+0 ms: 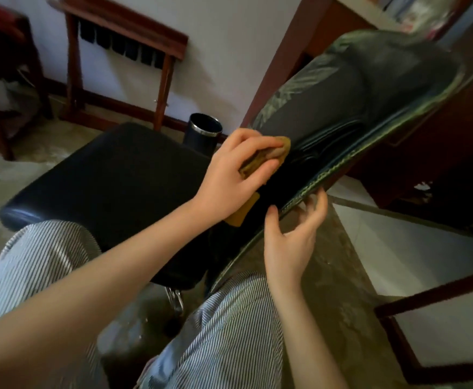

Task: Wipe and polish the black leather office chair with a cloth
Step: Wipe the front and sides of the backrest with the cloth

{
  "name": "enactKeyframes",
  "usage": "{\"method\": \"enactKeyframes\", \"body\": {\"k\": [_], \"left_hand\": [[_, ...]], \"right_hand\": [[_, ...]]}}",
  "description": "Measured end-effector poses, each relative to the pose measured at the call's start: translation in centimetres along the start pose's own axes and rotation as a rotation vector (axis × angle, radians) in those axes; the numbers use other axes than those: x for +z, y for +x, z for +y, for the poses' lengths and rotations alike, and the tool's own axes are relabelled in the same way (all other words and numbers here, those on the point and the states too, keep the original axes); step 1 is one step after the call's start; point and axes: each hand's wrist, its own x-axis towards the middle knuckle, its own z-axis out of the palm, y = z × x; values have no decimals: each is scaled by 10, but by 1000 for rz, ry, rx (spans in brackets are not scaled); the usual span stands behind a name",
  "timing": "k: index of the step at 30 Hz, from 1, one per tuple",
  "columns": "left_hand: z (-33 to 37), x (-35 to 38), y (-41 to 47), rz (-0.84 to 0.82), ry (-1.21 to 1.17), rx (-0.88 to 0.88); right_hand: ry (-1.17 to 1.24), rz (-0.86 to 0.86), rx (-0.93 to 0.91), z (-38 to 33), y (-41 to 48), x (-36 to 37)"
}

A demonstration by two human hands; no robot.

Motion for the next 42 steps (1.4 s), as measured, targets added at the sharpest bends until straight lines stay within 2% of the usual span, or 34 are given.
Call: {"method": "enactKeyframes", "body": {"k": [6,9,11,17,22,26,29,32,35,39,42], "left_hand": [[46,16,65,-191,3,425],[63,26,92,-257,164,705],[67,30,101,-323,268,814],[36,20,74,-415,303,795],[5,9,32,-519,347,728],[21,15,47,-473,441,840],[38,23,69,-365,494,920],[53,34,88,-245,503,927],[47,41,86,-194,412,889],[15,37,49,-218,410,846],[-13,27,8,-321,455,806]], "right_hand": [[21,108,-96,-21,26,-4],[43,131,-83,-27,34,-7],[42,122,-71,-28,36,-7],[119,57,-100,-27,36,-11],[200,-95,-75,-21,30,-20],[218,-142,-82,-17,32,-25],[243,-177,-82,-15,34,-28],[322,-199,-66,-14,36,-30],[382,-200,-65,-9,35,-32],[369,-229,-37,4,28,-34],[364,-292,5,11,24,-36]]}}
